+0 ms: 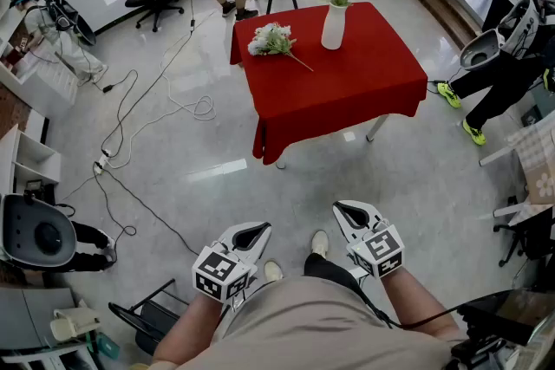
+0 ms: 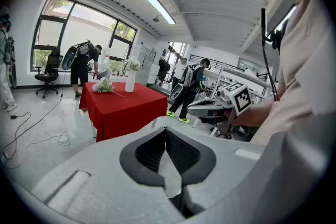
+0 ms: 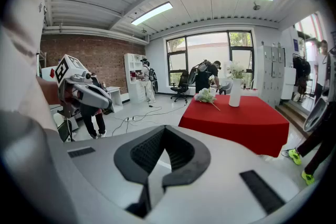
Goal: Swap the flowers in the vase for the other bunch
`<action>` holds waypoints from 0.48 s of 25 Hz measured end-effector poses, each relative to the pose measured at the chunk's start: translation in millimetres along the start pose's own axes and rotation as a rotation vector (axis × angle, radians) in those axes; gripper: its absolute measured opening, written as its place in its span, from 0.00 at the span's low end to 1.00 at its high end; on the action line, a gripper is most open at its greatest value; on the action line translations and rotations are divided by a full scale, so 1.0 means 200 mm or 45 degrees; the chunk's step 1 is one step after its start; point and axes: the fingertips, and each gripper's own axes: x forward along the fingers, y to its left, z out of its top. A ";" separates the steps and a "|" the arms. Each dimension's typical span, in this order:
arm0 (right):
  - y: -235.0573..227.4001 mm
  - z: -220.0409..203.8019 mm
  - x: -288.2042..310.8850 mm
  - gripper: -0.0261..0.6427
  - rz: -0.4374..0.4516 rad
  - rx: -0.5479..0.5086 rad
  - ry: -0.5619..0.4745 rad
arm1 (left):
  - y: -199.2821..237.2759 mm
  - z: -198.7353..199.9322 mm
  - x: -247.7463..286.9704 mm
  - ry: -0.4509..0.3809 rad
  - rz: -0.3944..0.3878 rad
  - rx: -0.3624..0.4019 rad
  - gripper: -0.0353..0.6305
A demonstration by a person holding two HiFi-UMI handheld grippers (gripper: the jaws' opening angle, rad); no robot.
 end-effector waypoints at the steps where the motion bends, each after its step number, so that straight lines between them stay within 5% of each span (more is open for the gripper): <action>1: 0.00 -0.01 -0.01 0.06 -0.012 0.013 -0.003 | 0.01 -0.01 -0.01 0.007 -0.003 0.002 0.06; 12: -0.22 -0.02 -0.06 0.06 -0.045 0.090 -0.043 | -0.04 0.13 0.23 0.010 -0.054 0.058 0.06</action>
